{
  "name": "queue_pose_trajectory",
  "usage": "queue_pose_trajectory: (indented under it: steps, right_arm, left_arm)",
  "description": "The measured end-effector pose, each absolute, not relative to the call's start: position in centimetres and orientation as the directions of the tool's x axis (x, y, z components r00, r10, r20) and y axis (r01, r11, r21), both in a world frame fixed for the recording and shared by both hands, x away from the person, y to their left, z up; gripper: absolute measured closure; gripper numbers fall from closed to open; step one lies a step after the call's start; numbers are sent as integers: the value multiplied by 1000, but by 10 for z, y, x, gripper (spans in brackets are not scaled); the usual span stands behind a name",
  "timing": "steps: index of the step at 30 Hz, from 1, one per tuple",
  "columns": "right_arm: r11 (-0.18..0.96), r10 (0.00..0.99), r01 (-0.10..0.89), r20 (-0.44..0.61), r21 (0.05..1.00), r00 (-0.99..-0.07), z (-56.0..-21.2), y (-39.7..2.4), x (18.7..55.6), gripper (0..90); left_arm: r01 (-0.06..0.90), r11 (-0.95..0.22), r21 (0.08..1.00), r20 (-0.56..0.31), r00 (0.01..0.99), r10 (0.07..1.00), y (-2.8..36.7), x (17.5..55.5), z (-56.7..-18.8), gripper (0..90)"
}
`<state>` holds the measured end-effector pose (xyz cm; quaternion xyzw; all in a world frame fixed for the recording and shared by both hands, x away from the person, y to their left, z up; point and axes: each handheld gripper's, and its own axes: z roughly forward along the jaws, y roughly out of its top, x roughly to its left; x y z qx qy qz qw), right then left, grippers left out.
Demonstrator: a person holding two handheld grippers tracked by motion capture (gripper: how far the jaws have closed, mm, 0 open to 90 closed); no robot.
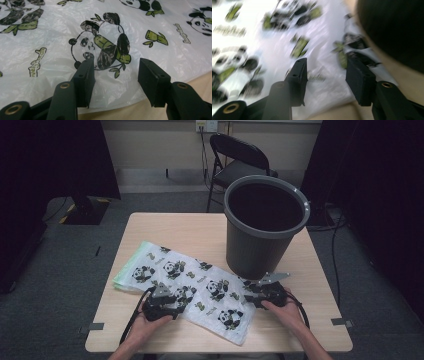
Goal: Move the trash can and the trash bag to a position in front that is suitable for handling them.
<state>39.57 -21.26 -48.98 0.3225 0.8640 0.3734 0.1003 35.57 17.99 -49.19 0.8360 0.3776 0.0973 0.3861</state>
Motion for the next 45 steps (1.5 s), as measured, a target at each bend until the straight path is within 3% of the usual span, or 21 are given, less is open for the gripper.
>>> queue_pose_trajectory:
  steps: [10,15,21,22,28,33,35,40,45]
  right_arm:
    - [574,519,411,74,708,-851,-490,-181,373,532]
    - [634,410,333,61,698,-910,-489,-144,360,511]
    - [544,498,364,58,756,-865,-472,-163,373,464]
    - [499,557,378,46,780,-829,-466,-179,380,416]
    - [481,651,444,32,756,-759,-477,-202,398,327]
    - [476,644,477,76,739,-761,-484,-202,403,324]
    - [505,612,476,90,720,-786,-490,-197,399,385]
    - [542,553,454,107,707,-826,-490,-187,390,429]
    - [572,506,419,99,705,-857,-490,-176,380,442]
  left_arm:
    - [567,-374,734,-97,633,768,194,386,-495,442]
    - [590,-356,725,-101,602,792,195,398,-492,410]
    - [545,-412,730,-95,679,728,189,369,-475,416]
    - [534,-411,739,-101,691,716,188,354,-472,431]
    - [583,-399,708,-173,691,702,185,333,-484,392]
    - [594,-374,712,-206,686,698,184,343,-488,325]
    - [623,-344,703,-244,665,706,186,351,-490,322]
    - [636,-308,708,-265,643,719,189,362,-493,320]
    - [632,-306,712,-241,630,739,191,374,-492,316]
